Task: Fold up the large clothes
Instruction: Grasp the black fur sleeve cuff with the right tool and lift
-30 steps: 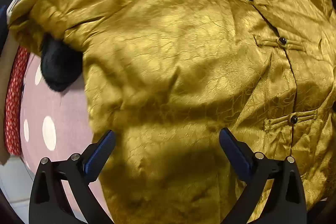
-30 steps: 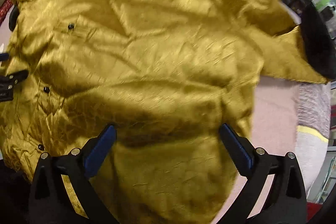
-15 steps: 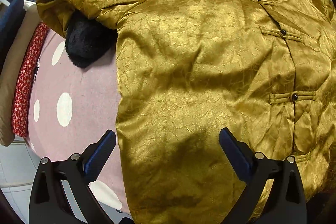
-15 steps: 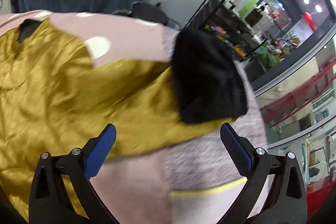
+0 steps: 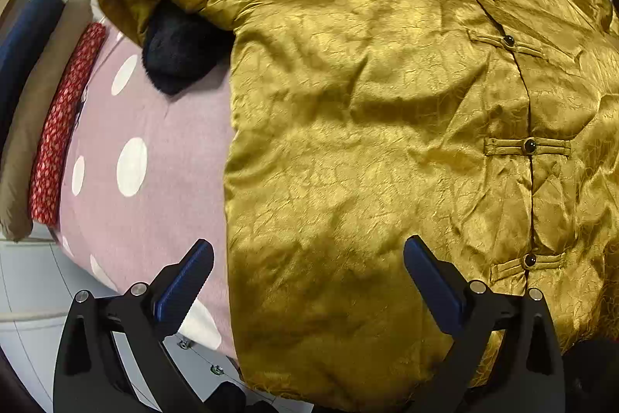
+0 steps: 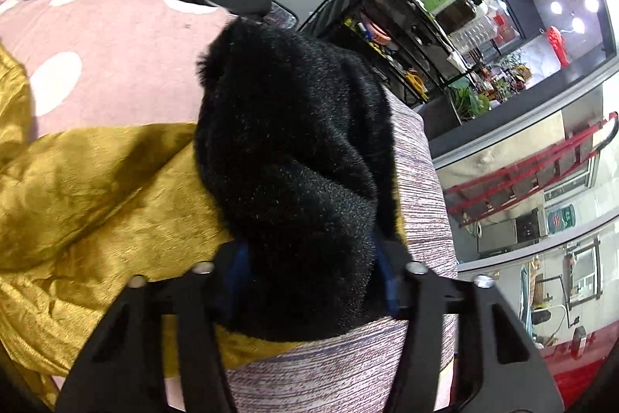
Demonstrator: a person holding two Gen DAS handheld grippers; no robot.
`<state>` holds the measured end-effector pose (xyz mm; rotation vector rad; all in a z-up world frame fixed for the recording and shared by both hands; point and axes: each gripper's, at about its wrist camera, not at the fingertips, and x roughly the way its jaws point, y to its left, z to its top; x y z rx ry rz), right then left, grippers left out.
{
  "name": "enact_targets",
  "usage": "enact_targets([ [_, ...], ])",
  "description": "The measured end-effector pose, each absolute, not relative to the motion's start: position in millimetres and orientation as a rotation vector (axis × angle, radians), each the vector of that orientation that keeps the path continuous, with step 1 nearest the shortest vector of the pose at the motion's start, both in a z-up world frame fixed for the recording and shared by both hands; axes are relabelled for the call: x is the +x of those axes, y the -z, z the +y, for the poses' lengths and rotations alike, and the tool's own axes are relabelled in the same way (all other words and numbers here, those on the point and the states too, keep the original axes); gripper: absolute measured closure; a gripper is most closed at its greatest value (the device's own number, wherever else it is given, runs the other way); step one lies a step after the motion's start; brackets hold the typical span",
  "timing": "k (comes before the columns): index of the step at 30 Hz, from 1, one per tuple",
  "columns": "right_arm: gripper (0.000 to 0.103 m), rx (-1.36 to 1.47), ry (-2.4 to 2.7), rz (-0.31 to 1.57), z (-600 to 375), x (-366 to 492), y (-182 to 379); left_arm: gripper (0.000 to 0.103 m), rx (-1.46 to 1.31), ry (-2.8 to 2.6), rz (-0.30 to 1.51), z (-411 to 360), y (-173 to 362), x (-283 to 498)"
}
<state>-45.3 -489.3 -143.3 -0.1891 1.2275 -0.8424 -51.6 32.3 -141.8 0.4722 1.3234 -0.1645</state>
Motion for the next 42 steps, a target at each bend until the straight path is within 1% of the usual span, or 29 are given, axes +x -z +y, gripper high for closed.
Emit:
enact_targets([
  [3,0.075,-0.122,0.853,1.194,-498,-47,131,0.006,0.444,0.147,1.329,41,143,-53],
  [6,0.080,-0.009,0.839,1.112,-499,-53,103,0.006,0.435,0.149,1.326,42,142,-51],
  [11,0.082,0.189,0.705,0.993,-475,-58,58,0.006,0.443,0.201,1.300,38,136,-47],
  [15,0.082,0.339,0.538,0.909,-434,-45,20,0.006,0.462,0.258,1.253,31,127,-38],
  [19,0.083,0.479,0.354,0.876,-379,-17,-6,0.006,0.424,0.287,1.225,34,118,-18],
  [21,0.083,0.537,0.257,0.886,-348,3,-11,0.006,0.390,0.291,1.220,36,114,-11],
  [27,0.083,0.542,0.084,0.941,-249,60,0,0.006,0.379,0.273,1.211,49,117,0],
  [33,0.083,0.609,0.004,1.044,-168,107,43,0.006,0.372,0.229,1.242,75,129,3],
  [38,0.083,0.632,-0.060,1.124,-106,128,81,0.006,0.343,0.197,1.279,92,138,5],
  [42,0.083,0.596,-0.093,1.180,-74,137,108,0.006,0.332,0.187,1.295,96,146,7],
])
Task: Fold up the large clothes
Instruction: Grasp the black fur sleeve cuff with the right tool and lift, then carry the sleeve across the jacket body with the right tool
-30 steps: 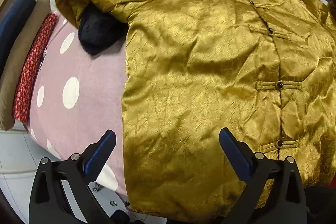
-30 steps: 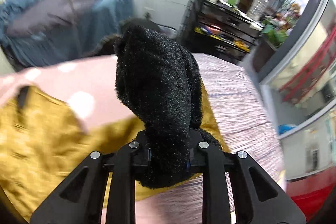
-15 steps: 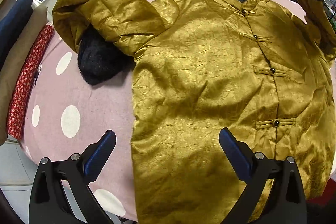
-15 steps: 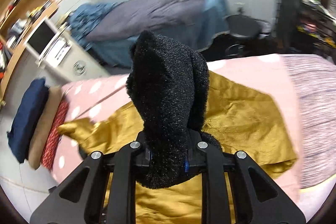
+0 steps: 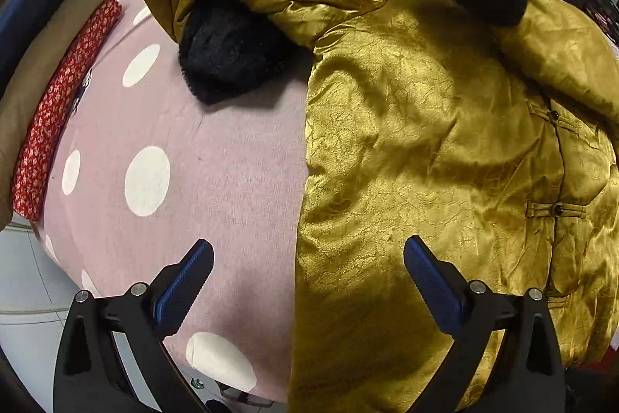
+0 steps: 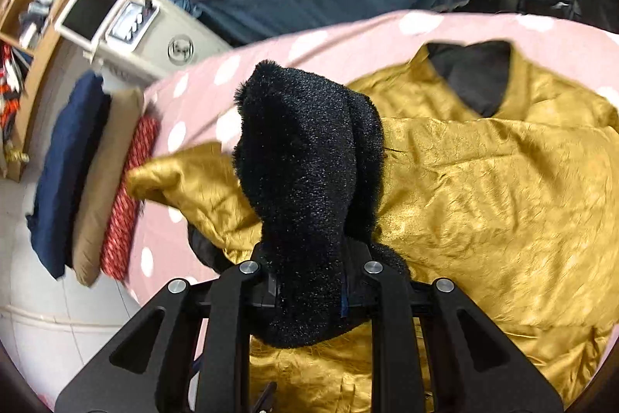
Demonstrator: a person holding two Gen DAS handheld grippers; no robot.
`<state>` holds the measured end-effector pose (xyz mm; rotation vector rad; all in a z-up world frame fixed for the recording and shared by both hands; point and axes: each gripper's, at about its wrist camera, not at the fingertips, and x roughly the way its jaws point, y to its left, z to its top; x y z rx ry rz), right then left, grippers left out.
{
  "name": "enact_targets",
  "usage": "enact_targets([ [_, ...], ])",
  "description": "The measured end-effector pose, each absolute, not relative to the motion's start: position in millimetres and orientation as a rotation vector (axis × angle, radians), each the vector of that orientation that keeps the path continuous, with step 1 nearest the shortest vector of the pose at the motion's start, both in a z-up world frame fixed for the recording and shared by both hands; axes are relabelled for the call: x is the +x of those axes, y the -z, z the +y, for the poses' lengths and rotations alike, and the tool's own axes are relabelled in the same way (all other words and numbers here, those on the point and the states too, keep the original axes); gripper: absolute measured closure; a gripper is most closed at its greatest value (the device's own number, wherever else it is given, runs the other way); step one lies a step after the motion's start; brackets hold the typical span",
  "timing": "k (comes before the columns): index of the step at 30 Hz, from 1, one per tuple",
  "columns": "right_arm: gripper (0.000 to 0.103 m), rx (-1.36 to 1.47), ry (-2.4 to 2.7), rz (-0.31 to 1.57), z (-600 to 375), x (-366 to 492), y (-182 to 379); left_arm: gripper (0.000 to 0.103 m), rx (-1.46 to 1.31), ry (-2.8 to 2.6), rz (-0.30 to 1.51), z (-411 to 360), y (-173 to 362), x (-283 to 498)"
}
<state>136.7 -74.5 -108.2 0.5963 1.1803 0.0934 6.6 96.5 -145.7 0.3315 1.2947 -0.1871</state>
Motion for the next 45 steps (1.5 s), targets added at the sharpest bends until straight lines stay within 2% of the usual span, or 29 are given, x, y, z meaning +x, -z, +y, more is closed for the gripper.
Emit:
enact_targets([
  [3,0.079,0.605,-0.109,1.241,-56,141,133,0.006,0.334,0.185,1.297,96,149,8],
  [8,0.055,0.587,-0.132,1.263,-47,140,145,0.006,0.351,0.192,1.300,90,151,10],
  [9,0.046,0.582,-0.134,1.265,-47,140,146,0.006,0.356,0.195,1.298,88,150,10],
  [10,0.041,0.586,-0.141,1.266,-47,138,145,0.006,0.362,0.199,1.296,85,150,10],
  [15,0.035,0.577,-0.172,1.233,-66,121,128,0.006,0.376,0.215,1.285,72,147,15],
  [29,0.033,0.486,0.047,1.131,-172,33,109,0.006,0.444,0.320,1.133,19,109,44],
  [37,0.033,0.526,0.378,1.035,-278,25,107,0.006,0.487,0.395,1.041,-37,87,85],
  [40,0.033,0.554,0.493,1.075,-324,33,116,0.006,0.519,0.414,1.037,-58,90,101],
  [44,0.041,0.609,0.443,1.183,-355,53,142,0.006,0.568,0.405,1.072,-79,106,116],
  [45,0.047,0.606,0.427,1.222,-356,56,148,0.006,0.571,0.404,1.085,-82,111,120],
])
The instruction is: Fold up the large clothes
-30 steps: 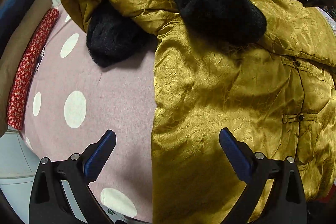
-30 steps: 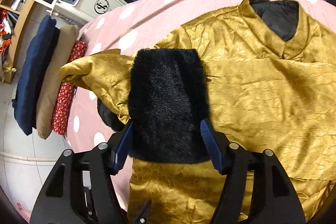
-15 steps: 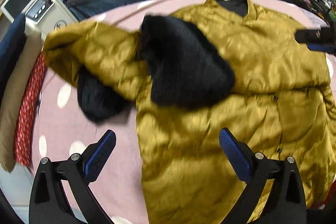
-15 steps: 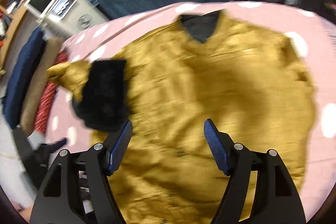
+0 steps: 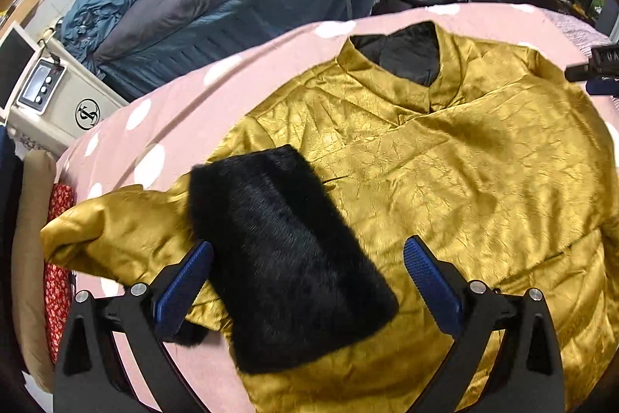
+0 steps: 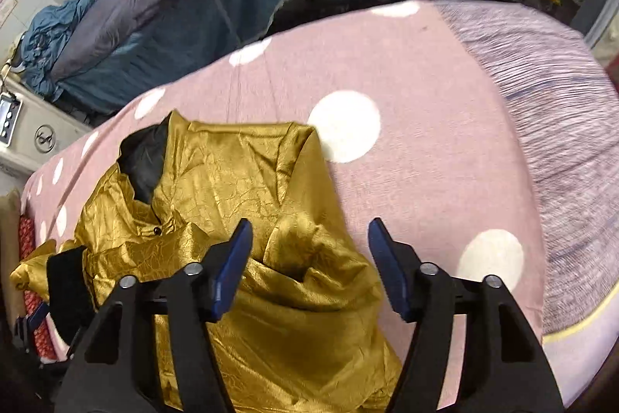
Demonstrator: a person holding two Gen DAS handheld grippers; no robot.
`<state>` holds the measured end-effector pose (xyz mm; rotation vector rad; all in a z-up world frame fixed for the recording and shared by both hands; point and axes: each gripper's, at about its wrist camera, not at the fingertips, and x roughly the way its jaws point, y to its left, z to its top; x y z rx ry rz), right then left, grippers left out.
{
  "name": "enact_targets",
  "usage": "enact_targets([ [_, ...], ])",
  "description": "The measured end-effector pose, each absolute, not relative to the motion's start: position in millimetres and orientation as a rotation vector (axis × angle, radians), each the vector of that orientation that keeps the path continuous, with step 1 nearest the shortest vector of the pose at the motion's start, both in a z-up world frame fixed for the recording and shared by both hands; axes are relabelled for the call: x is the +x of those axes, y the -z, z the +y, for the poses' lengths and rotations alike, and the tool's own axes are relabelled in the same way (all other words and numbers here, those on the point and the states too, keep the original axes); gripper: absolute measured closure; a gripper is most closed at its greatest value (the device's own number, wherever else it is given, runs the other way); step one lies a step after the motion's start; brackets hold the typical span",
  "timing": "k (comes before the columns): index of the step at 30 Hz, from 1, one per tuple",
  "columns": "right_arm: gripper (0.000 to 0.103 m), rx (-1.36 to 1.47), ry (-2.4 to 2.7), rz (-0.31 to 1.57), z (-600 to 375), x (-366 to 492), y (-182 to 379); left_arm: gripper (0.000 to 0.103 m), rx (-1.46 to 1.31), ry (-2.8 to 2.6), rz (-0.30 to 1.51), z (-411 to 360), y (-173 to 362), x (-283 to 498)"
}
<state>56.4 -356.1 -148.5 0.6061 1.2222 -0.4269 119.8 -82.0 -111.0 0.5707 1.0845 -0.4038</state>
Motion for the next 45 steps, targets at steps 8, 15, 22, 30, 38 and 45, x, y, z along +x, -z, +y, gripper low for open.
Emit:
enact_targets([
  [8,0.098,0.550,0.546,1.230,-406,37,167,0.006,0.612,0.383,1.163,-78,140,129],
  [15,0.097,0.710,0.599,1.177,-441,12,173,0.006,0.583,0.369,1.262,-68,165,133],
  [22,0.038,0.483,0.615,1.034,-371,-5,115,0.006,0.580,0.391,1.228,-72,158,128],
  [30,0.032,0.117,0.153,1.150,-226,12,131,0.006,0.620,0.395,1.237,-82,170,122],
  [38,0.032,0.155,0.283,1.302,-257,-1,195,0.005,0.593,0.426,1.294,-81,187,126],
  [45,0.027,0.041,0.314,1.332,-242,5,203,0.005,0.583,0.418,1.300,-83,202,129],
])
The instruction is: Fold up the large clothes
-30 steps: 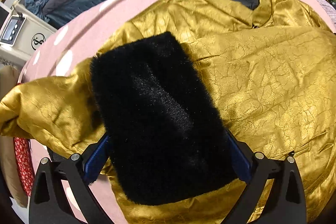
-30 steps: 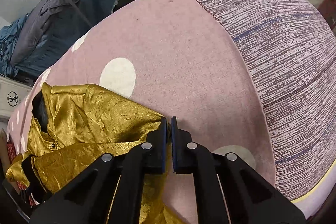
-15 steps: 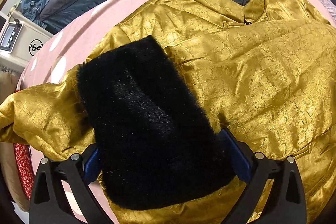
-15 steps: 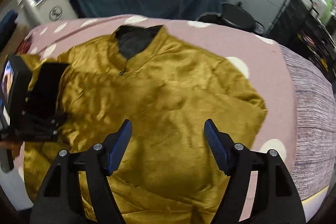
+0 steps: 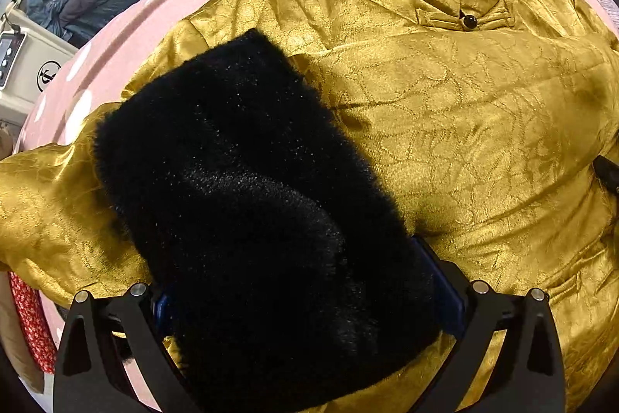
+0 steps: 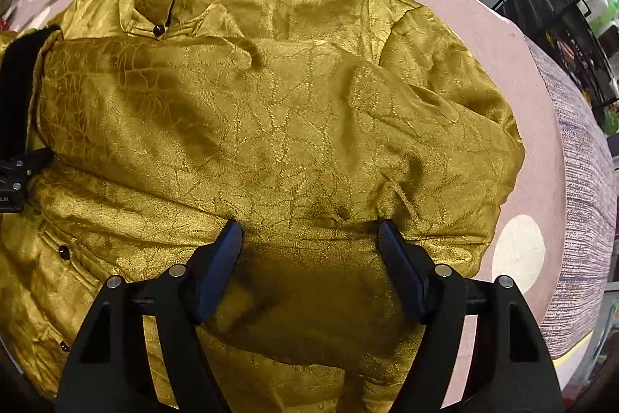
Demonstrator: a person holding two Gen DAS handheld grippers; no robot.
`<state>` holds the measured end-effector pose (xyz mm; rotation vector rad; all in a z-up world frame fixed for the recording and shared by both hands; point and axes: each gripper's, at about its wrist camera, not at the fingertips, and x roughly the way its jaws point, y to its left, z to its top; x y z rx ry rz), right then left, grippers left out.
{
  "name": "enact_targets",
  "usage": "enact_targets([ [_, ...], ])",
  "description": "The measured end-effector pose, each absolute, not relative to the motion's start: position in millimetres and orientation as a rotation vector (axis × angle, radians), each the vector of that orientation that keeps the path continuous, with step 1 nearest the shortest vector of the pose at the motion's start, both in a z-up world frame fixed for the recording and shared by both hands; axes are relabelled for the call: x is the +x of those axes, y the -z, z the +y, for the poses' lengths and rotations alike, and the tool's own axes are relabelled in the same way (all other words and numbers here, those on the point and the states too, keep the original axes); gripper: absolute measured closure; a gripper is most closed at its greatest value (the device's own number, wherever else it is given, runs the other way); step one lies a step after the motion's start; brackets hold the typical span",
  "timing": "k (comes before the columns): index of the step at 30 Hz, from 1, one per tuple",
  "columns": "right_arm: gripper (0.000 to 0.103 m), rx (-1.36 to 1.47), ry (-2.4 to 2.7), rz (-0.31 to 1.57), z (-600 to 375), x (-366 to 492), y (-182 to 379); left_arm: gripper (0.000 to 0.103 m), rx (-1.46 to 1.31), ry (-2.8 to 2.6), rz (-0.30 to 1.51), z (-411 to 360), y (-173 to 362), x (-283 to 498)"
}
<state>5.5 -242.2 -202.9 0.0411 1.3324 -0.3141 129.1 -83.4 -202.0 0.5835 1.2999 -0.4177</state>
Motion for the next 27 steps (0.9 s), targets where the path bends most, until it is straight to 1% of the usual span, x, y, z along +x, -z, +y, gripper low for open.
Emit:
enact_targets([
  [3,0.020,0.016,0.360,1.310,-232,6,204,0.005,0.572,0.428,1.283,-79,205,135],
  [5,0.008,-0.007,0.408,1.302,-229,3,206,0.005,0.559,0.435,1.281,-78,209,128],
  [6,0.005,0.009,0.430,1.303,-232,2,207,0.005,0.555,0.440,1.281,-77,210,127],
  [8,0.005,0.060,0.430,1.300,-241,2,210,0.005,0.556,0.445,1.283,-75,210,127],
  [13,0.005,0.032,0.418,1.333,-241,4,205,0.005,0.573,0.432,1.311,-76,205,131],
  [16,0.005,0.058,0.419,1.340,-239,4,193,0.006,0.569,0.421,1.266,-73,188,123],
  [18,0.005,0.094,0.426,1.283,-236,-3,175,0.006,0.552,0.432,1.229,-66,176,112],
  [21,0.005,0.157,0.403,1.236,-226,-15,153,0.006,0.502,0.433,1.193,-47,161,97],
  [27,0.005,0.204,0.312,1.289,-183,-34,149,0.006,0.316,0.410,1.226,9,150,72],
])
